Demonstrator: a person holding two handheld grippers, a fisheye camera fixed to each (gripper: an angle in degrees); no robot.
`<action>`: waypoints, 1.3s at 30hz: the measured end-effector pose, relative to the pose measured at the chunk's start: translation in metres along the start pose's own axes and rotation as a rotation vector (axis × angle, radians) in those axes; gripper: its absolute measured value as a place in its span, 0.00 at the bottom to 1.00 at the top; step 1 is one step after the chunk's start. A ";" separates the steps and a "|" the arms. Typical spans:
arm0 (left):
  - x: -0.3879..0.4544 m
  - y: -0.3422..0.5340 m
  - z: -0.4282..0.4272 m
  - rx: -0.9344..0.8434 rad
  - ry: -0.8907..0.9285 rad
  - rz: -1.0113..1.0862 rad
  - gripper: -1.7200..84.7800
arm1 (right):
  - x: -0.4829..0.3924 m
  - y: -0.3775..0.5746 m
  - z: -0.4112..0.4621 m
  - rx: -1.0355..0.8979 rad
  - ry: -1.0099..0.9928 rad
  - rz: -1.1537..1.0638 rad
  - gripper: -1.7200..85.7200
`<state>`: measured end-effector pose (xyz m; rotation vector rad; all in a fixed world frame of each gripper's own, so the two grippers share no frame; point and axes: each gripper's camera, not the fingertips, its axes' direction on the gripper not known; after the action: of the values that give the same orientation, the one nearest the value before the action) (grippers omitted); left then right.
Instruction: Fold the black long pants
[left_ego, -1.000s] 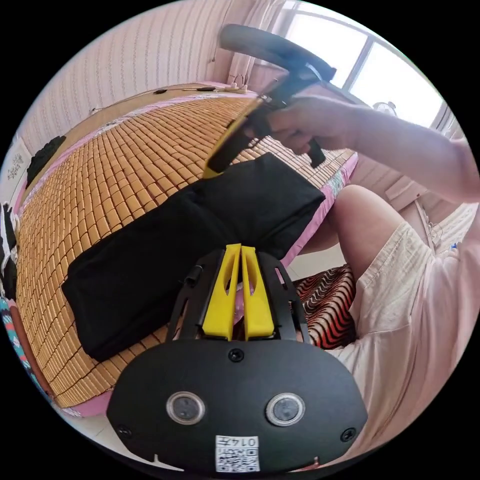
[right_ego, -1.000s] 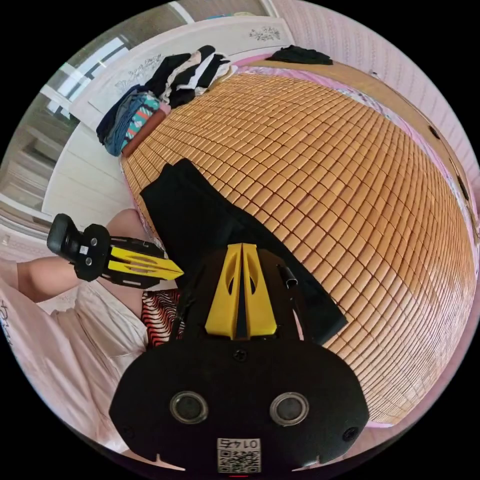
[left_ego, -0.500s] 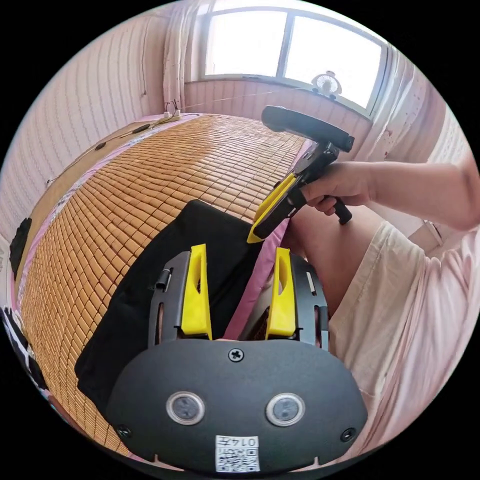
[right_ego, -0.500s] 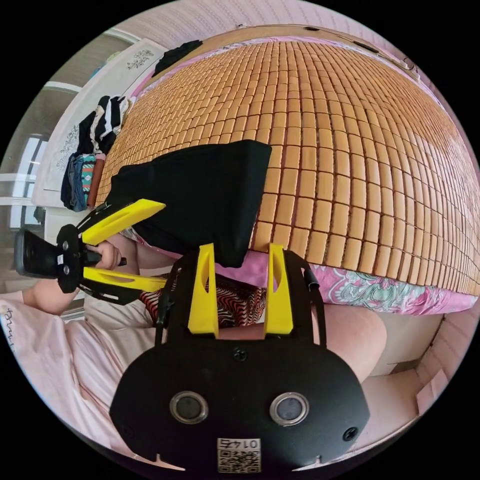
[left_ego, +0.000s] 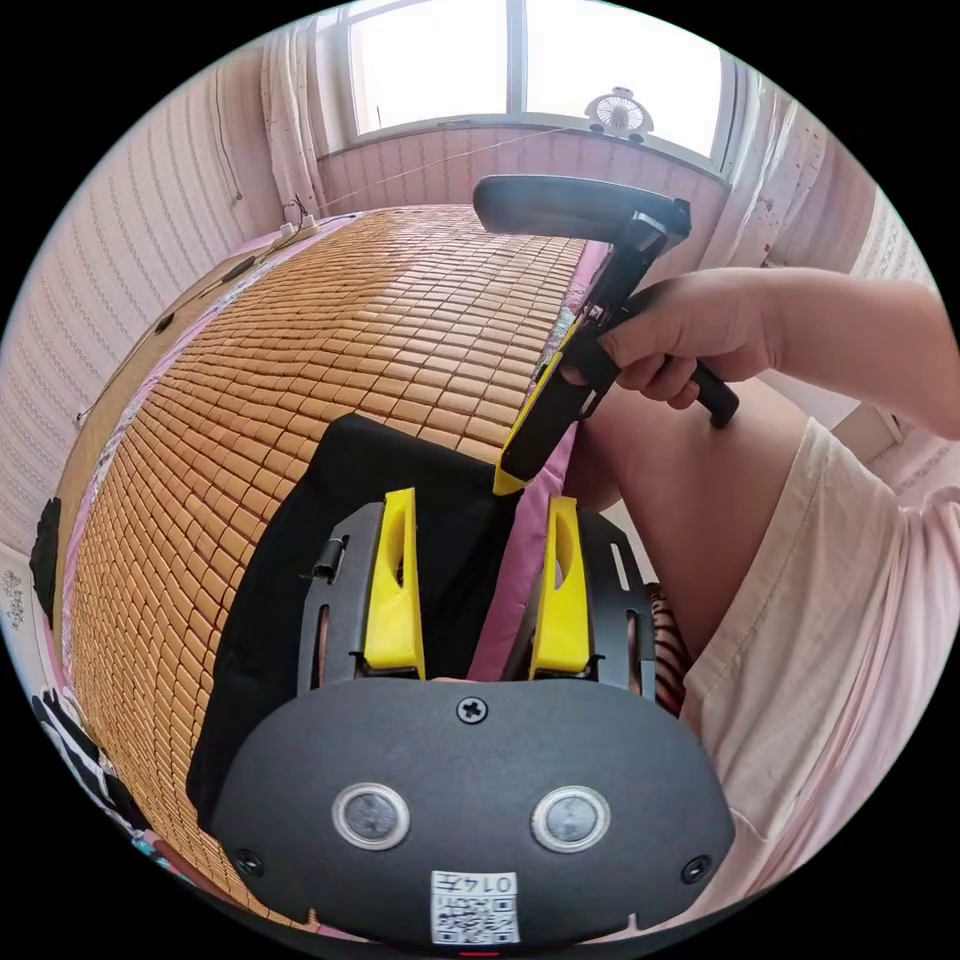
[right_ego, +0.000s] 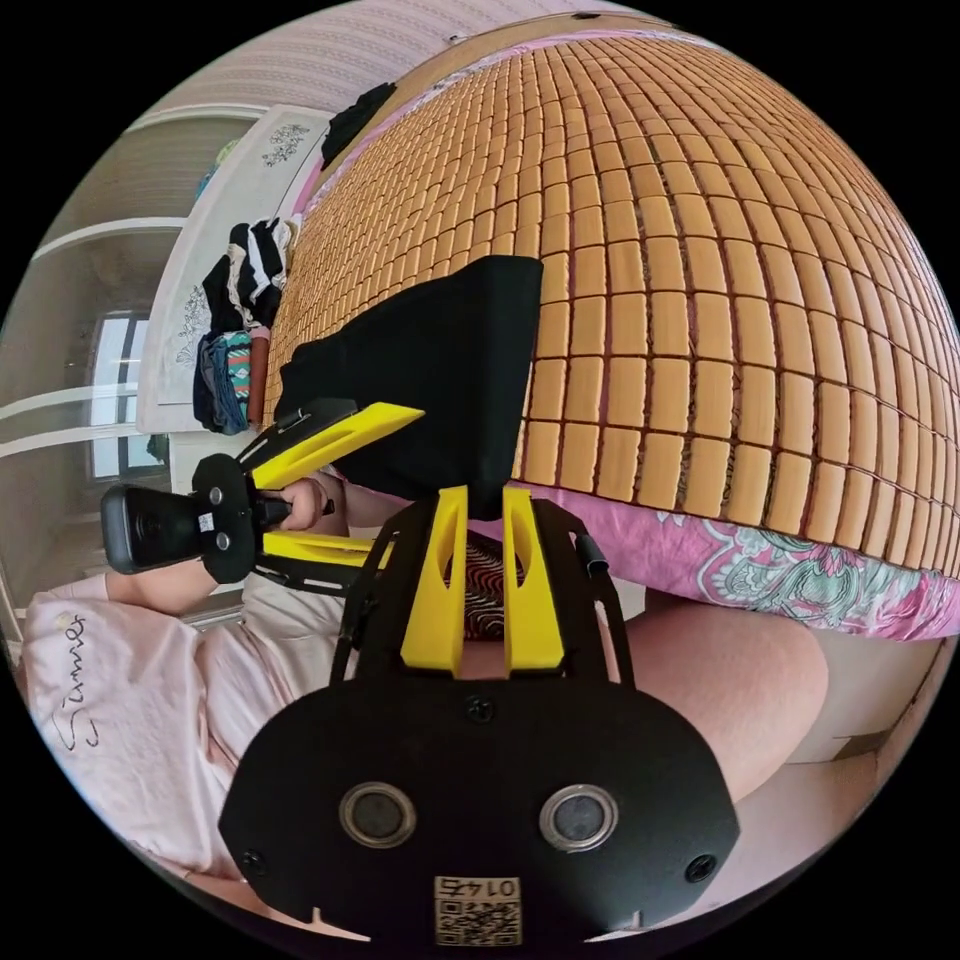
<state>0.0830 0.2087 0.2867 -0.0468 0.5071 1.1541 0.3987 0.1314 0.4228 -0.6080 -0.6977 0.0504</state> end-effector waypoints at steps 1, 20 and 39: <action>0.002 -0.002 0.002 -0.002 0.003 0.007 0.22 | 0.003 0.005 -0.009 0.023 -0.037 -0.016 0.07; 0.008 0.021 -0.043 0.093 -0.052 -0.034 0.08 | 0.149 0.031 -0.032 0.313 -0.543 0.248 0.09; -0.074 0.052 -0.096 0.523 0.275 -0.375 0.08 | 0.067 0.054 -0.134 0.417 -0.474 -0.012 0.05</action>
<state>-0.0198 0.1387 0.2433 0.1481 0.9878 0.6256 0.5415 0.1243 0.3522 -0.1856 -1.1128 0.3291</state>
